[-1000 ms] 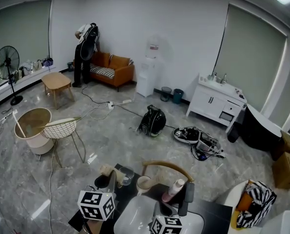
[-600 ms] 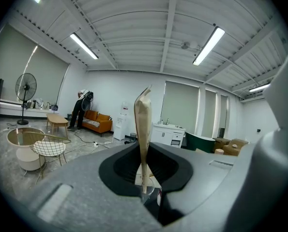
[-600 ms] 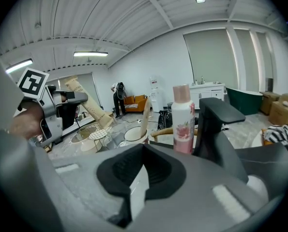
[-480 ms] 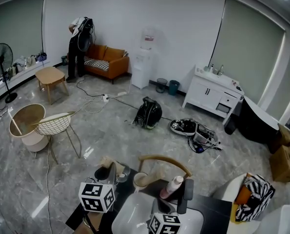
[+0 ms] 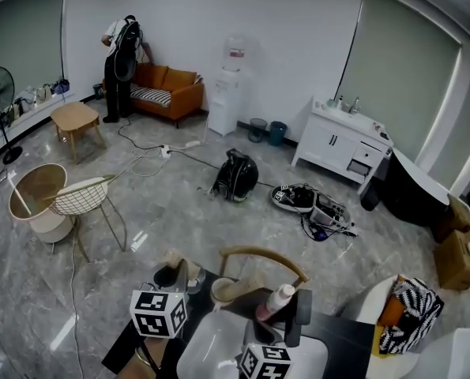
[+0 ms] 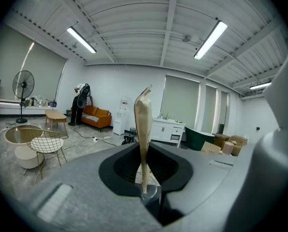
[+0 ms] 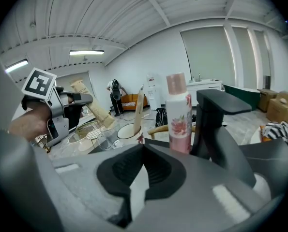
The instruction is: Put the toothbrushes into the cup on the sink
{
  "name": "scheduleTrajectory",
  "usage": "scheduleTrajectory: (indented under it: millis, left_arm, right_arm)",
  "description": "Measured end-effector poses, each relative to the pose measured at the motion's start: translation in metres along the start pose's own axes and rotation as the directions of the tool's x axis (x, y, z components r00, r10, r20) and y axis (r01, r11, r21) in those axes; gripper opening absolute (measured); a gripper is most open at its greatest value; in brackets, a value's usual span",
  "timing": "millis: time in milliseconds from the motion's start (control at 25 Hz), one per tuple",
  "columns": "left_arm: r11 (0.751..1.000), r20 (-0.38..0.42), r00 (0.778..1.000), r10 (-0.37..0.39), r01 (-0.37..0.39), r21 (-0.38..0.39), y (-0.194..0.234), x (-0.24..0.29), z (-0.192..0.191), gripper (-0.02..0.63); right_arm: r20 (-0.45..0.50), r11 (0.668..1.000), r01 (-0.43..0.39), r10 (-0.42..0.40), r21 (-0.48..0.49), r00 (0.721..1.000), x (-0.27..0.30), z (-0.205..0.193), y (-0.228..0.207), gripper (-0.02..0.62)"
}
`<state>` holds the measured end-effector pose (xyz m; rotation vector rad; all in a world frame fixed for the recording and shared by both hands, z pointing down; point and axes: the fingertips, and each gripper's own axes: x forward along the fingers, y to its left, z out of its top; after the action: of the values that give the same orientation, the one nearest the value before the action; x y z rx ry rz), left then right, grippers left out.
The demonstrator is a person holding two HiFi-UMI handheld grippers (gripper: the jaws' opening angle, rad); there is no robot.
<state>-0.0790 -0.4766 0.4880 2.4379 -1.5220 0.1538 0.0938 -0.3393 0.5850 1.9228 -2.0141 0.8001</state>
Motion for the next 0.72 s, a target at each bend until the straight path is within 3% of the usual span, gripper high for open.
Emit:
scheduleTrajectory:
  millis: [440, 720]
  left_arm:
    - [1.000, -0.113, 0.994, 0.001, 0.000, 0.008, 0.000, 0.017, -0.032, 0.041]
    - [1.000, -0.140, 0.990, 0.016, -0.018, -0.012, 0.004, 0.024, -0.046, 0.041]
  right_arm:
    - [-0.023, 1.000, -0.020, 0.020, 0.010, 1.000, 0.011, -0.008, -0.002, 0.003]
    - [-0.030, 0.999, -0.026, 0.027, 0.033, 0.999, 0.016, -0.011, -0.004, 0.003]
